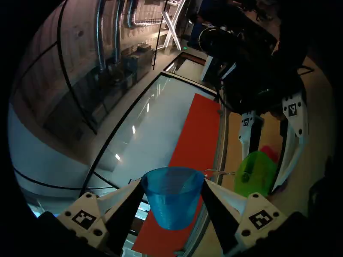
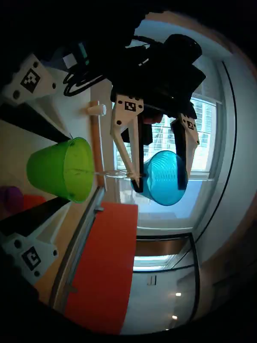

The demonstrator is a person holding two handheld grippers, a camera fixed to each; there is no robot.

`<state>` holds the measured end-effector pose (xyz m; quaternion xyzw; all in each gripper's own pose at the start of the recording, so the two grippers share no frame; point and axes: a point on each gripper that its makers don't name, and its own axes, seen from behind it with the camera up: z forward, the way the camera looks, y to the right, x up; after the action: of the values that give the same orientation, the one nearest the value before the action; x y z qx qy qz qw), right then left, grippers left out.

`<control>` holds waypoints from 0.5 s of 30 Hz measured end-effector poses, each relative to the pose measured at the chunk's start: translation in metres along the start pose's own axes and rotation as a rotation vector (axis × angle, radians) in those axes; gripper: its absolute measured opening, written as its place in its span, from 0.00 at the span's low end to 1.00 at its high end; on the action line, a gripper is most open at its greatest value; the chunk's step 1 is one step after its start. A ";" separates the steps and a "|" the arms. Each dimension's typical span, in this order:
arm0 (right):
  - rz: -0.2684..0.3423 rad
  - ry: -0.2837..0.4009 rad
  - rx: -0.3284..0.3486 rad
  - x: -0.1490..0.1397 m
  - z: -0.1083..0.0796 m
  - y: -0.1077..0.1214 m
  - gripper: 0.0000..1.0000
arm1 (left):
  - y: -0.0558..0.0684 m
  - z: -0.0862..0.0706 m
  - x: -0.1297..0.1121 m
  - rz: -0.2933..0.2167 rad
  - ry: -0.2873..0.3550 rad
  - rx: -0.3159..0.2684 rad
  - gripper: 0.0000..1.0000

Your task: Pour water

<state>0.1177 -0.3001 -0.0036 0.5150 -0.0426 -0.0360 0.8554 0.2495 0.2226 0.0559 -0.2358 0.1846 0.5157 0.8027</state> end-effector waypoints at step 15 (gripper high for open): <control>0.002 0.006 -0.003 0.002 0.002 0.002 0.88 | -0.004 -0.003 0.003 0.033 -0.002 0.013 0.87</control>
<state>0.1198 -0.3015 -0.0010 0.5138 -0.0408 -0.0336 0.8563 0.2545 0.2214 0.0530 -0.2271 0.1910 0.5281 0.7957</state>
